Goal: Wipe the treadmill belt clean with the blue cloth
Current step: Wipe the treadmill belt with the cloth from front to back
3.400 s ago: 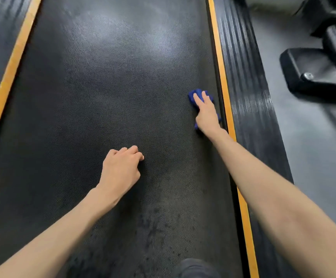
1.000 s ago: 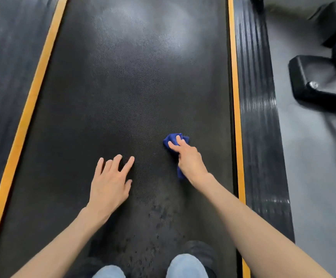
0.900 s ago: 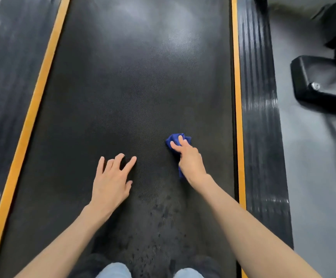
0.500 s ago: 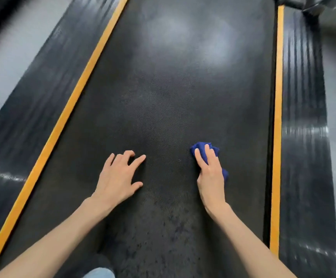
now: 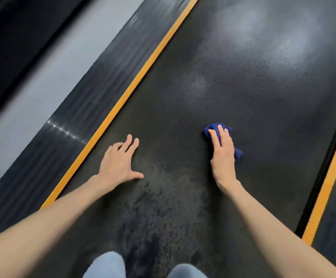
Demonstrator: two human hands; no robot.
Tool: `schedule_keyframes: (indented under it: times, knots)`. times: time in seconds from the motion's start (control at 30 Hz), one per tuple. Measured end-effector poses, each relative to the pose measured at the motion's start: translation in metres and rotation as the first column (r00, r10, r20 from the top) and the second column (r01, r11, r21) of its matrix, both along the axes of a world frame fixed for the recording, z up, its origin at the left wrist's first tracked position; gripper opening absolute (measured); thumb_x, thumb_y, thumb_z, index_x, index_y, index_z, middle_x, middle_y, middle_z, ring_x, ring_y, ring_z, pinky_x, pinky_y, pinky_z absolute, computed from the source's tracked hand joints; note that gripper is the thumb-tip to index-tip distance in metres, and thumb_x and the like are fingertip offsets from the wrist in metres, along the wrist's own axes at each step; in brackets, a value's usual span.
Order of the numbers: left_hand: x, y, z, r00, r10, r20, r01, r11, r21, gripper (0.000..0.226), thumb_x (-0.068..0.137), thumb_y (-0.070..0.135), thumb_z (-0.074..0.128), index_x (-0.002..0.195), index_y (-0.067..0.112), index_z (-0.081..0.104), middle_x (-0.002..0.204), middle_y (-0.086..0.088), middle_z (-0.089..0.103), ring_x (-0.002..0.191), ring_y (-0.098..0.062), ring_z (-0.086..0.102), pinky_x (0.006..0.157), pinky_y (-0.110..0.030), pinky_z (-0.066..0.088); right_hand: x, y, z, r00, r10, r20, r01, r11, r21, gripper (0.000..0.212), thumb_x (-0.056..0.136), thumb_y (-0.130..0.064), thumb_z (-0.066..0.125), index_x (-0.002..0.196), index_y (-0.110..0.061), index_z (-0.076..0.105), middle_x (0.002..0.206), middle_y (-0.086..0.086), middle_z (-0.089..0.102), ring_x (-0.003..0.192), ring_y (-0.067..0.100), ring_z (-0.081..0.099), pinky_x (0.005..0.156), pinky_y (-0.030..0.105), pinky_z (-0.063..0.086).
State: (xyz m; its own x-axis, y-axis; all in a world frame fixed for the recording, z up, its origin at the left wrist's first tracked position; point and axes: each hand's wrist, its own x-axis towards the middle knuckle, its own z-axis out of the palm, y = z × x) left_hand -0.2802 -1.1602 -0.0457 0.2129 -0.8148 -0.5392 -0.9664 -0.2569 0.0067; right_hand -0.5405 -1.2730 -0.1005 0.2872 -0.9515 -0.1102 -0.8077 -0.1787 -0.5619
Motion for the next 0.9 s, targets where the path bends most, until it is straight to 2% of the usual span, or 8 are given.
schedule_keyframes:
  times: [0.2, 0.4, 0.5, 0.6, 0.7, 0.8, 0.83, 0.9]
  knots:
    - [0.004, 0.005, -0.014, 1.000, 0.005, -0.031, -0.007, 0.998, -0.069, 0.117, 0.061, 0.072, 0.065, 0.149, 0.030, 0.000, 0.158, 0.005, -0.001, 0.140, -0.022, 0.020, 0.117, -0.036, 0.019, 0.018, 0.003, 0.002, 0.994, -0.105, 0.015, 0.106, 0.990, -0.093, 0.070, 0.074, 0.026, 0.038, 0.135, -0.007, 0.044, 0.150, 0.012, 0.028, 0.140, 0.026, 0.021, 0.113, 0.042, 0.026]
    - [0.008, 0.009, -0.023, 1.000, -0.017, 0.000, 0.016, 0.989, -0.146, 0.116, 0.062, 0.073, 0.063, 0.149, 0.031, -0.001, 0.158, 0.005, -0.002, 0.139, -0.022, 0.022, 0.117, -0.040, 0.011, 0.129, 0.019, 0.007, 0.963, 0.245, 0.112, -0.246, 0.969, 0.000, 0.073, 0.077, 0.023, 0.041, 0.141, -0.012, 0.036, 0.155, 0.007, 0.015, 0.144, 0.019, 0.009, 0.116, 0.023, 0.006]
    - [0.012, 0.014, -0.025, 0.991, 0.025, -0.129, -0.047, 0.985, -0.169, 0.111, 0.067, 0.062, 0.067, 0.149, 0.029, 0.001, 0.158, 0.003, -0.006, 0.142, -0.023, 0.016, 0.118, -0.040, 0.009, 0.141, 0.028, 0.001, 0.847, 0.529, 0.049, -0.526, 0.848, -0.064, 0.082, 0.072, 0.024, 0.044, 0.143, -0.015, 0.033, 0.155, 0.006, 0.014, 0.144, 0.019, 0.009, 0.115, 0.022, 0.004]
    - [0.023, 0.025, -0.017, 0.959, 0.001, -0.282, -0.074, 0.966, -0.247, 0.086, 0.080, 0.041, 0.067, 0.148, 0.025, 0.016, 0.158, 0.003, -0.001, 0.143, -0.018, 0.013, 0.116, -0.031, 0.007, 0.129, 0.004, 0.004, 0.779, 0.626, -0.029, -0.625, 0.772, -0.114, 0.085, 0.067, 0.026, 0.043, 0.140, -0.017, 0.038, 0.154, 0.008, 0.020, 0.142, 0.023, 0.017, 0.114, 0.026, 0.011]
    - [0.039, 0.049, -0.004, 0.968, 0.046, -0.246, -0.130, 0.933, -0.336, 0.059, 0.084, 0.028, 0.066, 0.138, 0.024, 0.041, 0.156, 0.000, 0.019, 0.140, -0.016, 0.023, 0.114, -0.029, 0.018, 0.142, -0.002, 0.008, 0.895, 0.447, 0.007, -0.442, 0.888, -0.123, 0.077, 0.071, 0.024, 0.041, 0.138, -0.015, 0.043, 0.153, 0.008, 0.024, 0.141, 0.023, 0.022, 0.113, 0.023, 0.015]
    - [0.049, 0.078, 0.001, 0.976, 0.175, -0.131, -0.201, 0.955, -0.219, 0.075, 0.080, 0.041, 0.068, 0.142, 0.019, 0.032, 0.151, -0.003, 0.025, 0.135, -0.020, 0.030, 0.109, -0.034, 0.030, 0.171, -0.001, 0.000, 0.997, -0.001, 0.072, 0.006, 0.997, -0.076, 0.061, 0.083, 0.015, 0.039, 0.137, -0.014, 0.044, 0.153, 0.005, 0.024, 0.141, 0.019, 0.022, 0.107, 0.015, 0.013]
    - [0.053, 0.088, 0.001, 0.971, 0.201, -0.129, -0.221, 0.961, -0.164, 0.085, 0.078, 0.043, 0.069, 0.146, 0.017, 0.024, 0.152, -0.002, 0.022, 0.135, -0.020, 0.029, 0.108, -0.034, 0.031, 0.183, 0.003, 0.001, 0.996, 0.033, 0.086, -0.024, 0.995, -0.099, 0.056, 0.083, 0.013, 0.041, 0.134, -0.011, 0.047, 0.151, 0.007, 0.029, 0.139, 0.020, 0.026, 0.107, 0.015, 0.013]
    - [0.058, 0.106, -0.005, 0.961, 0.210, -0.178, -0.233, 0.966, -0.116, 0.095, 0.078, 0.040, 0.070, 0.149, 0.016, 0.012, 0.156, 0.001, 0.011, 0.139, -0.018, 0.020, 0.111, -0.032, 0.029, 0.205, 0.029, 0.002, 0.864, 0.435, 0.254, -0.438, 0.898, -0.048, 0.042, 0.077, 0.008, 0.053, 0.116, -0.007, 0.059, 0.131, 0.012, 0.051, 0.124, 0.022, 0.045, 0.106, 0.020, 0.022]
